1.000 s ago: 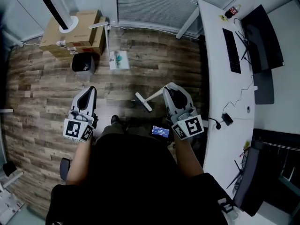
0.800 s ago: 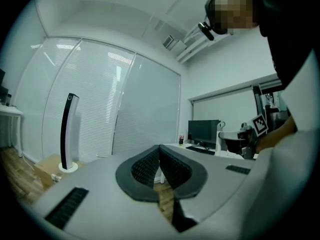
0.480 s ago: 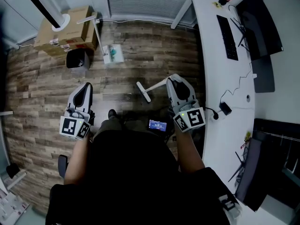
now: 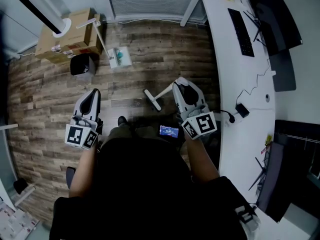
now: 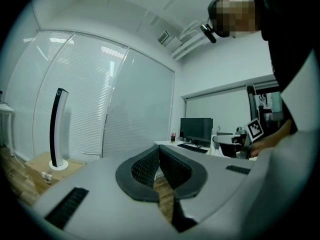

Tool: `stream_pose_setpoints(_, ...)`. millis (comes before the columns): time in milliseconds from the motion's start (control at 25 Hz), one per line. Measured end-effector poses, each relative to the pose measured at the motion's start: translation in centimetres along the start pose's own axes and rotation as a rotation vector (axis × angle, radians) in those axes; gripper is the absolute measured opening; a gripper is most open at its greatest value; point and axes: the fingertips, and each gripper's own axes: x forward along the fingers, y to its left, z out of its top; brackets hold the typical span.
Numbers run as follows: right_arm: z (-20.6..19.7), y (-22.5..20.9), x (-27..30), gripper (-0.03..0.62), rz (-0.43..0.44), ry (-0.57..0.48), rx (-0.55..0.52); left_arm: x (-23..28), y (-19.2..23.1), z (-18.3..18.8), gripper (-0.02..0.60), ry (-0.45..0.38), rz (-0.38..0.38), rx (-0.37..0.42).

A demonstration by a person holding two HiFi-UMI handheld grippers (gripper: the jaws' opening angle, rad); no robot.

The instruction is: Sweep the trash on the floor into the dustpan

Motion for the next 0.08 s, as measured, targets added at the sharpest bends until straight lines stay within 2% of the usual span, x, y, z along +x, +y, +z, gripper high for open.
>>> stream_pose_setpoints(80,-0.23,-0.17,-0.03,0.095,0.003,0.002,0.005,0.38,-0.18,-0.03,-0.006,0.0,-0.002,-0.009)
